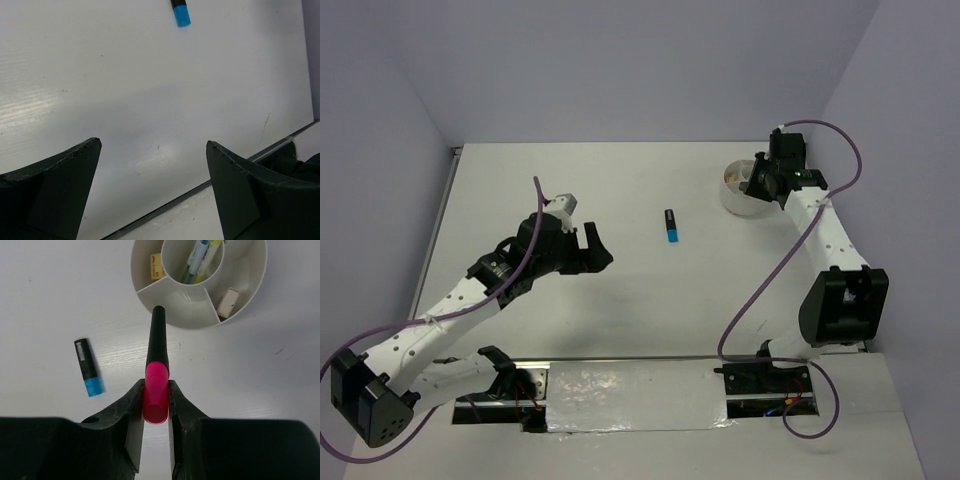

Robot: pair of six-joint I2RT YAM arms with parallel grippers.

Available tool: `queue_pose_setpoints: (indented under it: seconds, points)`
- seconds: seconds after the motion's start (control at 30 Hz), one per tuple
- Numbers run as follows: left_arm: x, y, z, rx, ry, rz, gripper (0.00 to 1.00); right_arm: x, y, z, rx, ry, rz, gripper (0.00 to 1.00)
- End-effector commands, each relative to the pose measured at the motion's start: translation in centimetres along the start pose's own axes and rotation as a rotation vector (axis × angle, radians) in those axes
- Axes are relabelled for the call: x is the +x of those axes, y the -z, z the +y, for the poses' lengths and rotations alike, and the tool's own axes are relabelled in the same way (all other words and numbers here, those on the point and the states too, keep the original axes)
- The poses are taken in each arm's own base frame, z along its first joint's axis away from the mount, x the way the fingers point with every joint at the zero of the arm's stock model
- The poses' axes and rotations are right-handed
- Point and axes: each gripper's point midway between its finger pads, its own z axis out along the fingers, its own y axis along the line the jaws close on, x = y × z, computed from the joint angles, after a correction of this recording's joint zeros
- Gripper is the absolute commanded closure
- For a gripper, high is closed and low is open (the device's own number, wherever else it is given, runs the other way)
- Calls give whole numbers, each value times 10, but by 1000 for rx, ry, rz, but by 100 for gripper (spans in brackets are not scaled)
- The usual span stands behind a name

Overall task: Sort the stationery into containers
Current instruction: Place the pen in the storage box.

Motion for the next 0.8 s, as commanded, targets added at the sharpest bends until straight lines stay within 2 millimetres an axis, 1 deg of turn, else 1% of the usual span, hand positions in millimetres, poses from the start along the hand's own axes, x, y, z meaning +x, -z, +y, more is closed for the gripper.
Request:
queue_pose_setpoints:
  seconds: [0.0,0.03,0.07,0.1,0.13,0.27,0.33,0.4,0.43,0.5,0.53,0.63,0.7,0.73,0.77]
  points:
    - [8,-1,-6,73,-61,9,1,-12,0,5,-53,23,8,100]
    - [9,-2,-7,85,-66,5,1,-11,-3,6,-53,29,21,100]
    - [11,-2,-7,90,-69,8,1,-43,6,-136,193,-205,-54,100]
    - [14,-4,-5,90,-68,16,1,-15,-8,-10,-27,8,22,100]
    - [14,-4,-7,100,-70,13,1,-16,-10,-10,-29,14,23,100]
    - [17,-7,-8,107,-76,27,1,-13,-23,-18,-17,8,55,100]
    - [17,-8,-5,92,-80,26,1,-11,-26,-22,-9,9,67,100]
    - [18,-9,-4,91,-80,25,1,-9,-23,-21,-18,11,68,100]
    - [18,-9,-3,91,-79,23,1,-16,-18,-18,-31,9,27,100]
    - [19,-11,-2,87,-75,23,1,-21,-17,-20,-22,8,12,100]
    - [20,-12,-1,85,-72,25,1,-16,-22,-22,-15,8,41,100]
    - [20,-13,0,74,-59,28,1,-16,-30,-20,-20,6,67,100]
    - [21,-15,2,65,-57,31,1,-13,-36,-18,-34,1,80,97]
    - [21,-17,5,47,-53,31,1,-12,-38,-18,-34,-1,86,88]
    - [23,-18,8,34,-52,37,1,-13,-39,-17,-37,0,89,85]
